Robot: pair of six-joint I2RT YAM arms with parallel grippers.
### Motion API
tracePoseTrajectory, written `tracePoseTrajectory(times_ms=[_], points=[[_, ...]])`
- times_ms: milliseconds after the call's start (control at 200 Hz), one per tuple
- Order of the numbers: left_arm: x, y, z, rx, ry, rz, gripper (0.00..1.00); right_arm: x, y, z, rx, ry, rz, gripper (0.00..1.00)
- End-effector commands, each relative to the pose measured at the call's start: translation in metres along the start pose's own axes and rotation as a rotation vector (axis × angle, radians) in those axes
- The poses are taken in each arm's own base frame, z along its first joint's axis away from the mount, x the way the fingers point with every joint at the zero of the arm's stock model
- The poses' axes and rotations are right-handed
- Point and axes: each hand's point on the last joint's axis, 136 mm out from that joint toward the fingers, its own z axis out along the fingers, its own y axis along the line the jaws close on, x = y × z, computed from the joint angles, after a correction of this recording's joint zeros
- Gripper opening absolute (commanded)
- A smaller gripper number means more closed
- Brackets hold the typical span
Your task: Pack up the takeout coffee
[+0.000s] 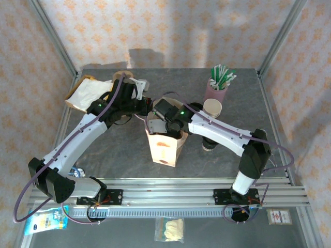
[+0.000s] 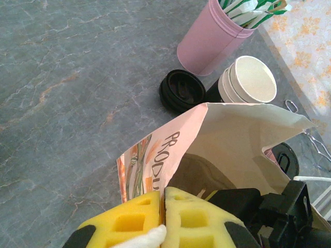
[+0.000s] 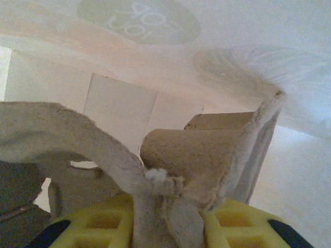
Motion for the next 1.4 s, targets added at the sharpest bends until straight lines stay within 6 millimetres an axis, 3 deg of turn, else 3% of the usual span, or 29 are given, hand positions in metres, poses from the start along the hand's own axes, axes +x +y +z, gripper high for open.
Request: tracePoseTrajectory(times_ms=[0, 145, 400, 631, 781, 981, 1126, 1396], points=[[-0.005, 0.004, -0.002, -0.017, -0.025, 0.016, 0.00, 0.015, 0.005, -0.018, 0.018, 0.024, 0.032, 0.28], [-0.007, 0.007, -0.006, -0.038, -0.032, 0.023, 0.00, 0.026, 0.005, -0.025, 0.035, 0.031, 0.052, 0.28], [-0.009, 0.021, -0.013, -0.102, -0.045, 0.029, 0.00, 0.023, -0.007, -0.047, 0.092, 0.001, 0.060, 0.29], [-0.013, 0.029, -0.021, -0.148, -0.053, 0.047, 0.00, 0.044, -0.003, -0.042, 0.091, 0.037, 0.084, 0.29], [-0.012, 0.031, -0.023, -0.158, -0.053, 0.049, 0.00, 0.059, -0.010, -0.047, 0.112, 0.047, 0.120, 0.29], [-0.016, 0.030, -0.026, -0.160, -0.063, 0.055, 0.00, 0.060, -0.007, -0.045, 0.083, 0.041, 0.113, 0.29], [-0.024, 0.020, -0.025, -0.113, -0.079, 0.048, 0.00, 0.046, -0.002, -0.040, 0.041, 0.014, 0.077, 0.29], [-0.039, -0.001, -0.021, -0.064, -0.091, 0.107, 0.00, 0.003, -0.017, -0.037, 0.042, -0.042, -0.008, 0.29]])
